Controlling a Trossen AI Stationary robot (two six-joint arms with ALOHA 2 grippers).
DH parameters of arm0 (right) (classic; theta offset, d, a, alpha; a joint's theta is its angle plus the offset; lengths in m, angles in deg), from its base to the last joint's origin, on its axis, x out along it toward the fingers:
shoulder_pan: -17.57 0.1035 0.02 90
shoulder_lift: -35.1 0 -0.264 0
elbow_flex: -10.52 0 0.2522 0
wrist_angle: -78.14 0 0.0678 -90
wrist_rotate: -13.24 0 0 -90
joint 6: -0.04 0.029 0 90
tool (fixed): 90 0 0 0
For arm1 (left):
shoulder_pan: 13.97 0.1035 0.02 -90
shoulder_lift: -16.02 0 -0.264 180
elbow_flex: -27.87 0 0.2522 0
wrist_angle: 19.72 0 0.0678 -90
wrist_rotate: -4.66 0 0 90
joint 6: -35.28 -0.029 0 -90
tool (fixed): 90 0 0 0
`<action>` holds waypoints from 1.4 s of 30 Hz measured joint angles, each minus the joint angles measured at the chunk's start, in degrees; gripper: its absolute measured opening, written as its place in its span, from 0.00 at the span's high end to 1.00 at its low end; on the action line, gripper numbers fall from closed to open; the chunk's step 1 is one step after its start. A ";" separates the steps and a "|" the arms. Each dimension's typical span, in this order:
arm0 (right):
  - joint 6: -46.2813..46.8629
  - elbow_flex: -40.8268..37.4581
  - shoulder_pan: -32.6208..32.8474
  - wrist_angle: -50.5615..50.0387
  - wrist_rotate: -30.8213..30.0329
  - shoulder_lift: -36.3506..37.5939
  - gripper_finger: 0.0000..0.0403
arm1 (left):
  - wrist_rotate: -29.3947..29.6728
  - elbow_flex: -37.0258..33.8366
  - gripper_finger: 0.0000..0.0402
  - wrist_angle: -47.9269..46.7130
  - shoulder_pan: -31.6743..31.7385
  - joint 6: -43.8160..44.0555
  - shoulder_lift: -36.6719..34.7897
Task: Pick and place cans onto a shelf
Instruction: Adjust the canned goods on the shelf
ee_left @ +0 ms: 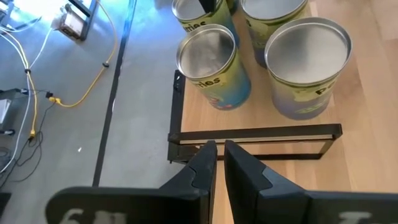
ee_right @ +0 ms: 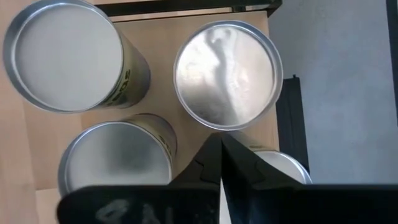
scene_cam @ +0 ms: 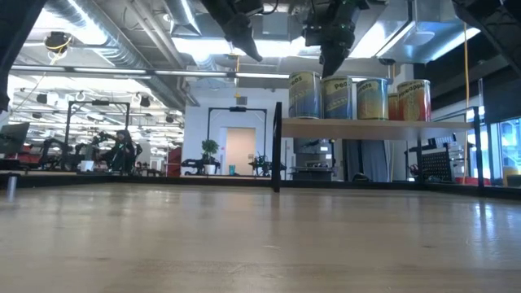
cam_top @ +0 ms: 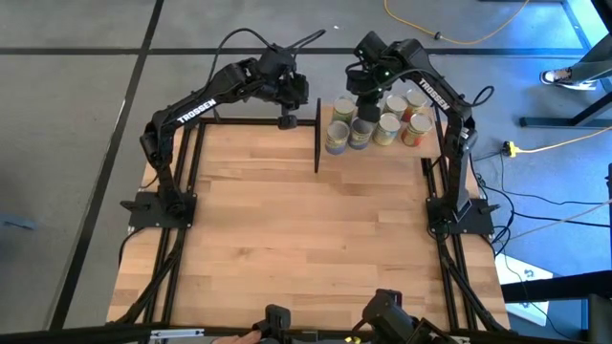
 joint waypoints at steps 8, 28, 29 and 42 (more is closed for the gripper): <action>0.72 -0.45 0.02 0.03 0.00 0.00 0.99 | -0.02 0.00 0.94 0.00 0.02 0.00 0.02; -0.50 -5.22 -0.11 3.13 -3.04 -0.02 0.99 | 0.07 -0.02 0.94 0.00 0.02 0.00 0.07; -0.50 -5.22 -0.11 3.13 -3.04 -0.02 0.99 | 0.07 -0.02 0.94 0.00 0.02 0.00 0.07; -2.25 -5.25 -0.09 3.90 0.16 -0.04 0.99 | 0.13 -0.02 0.94 0.00 0.02 0.00 0.07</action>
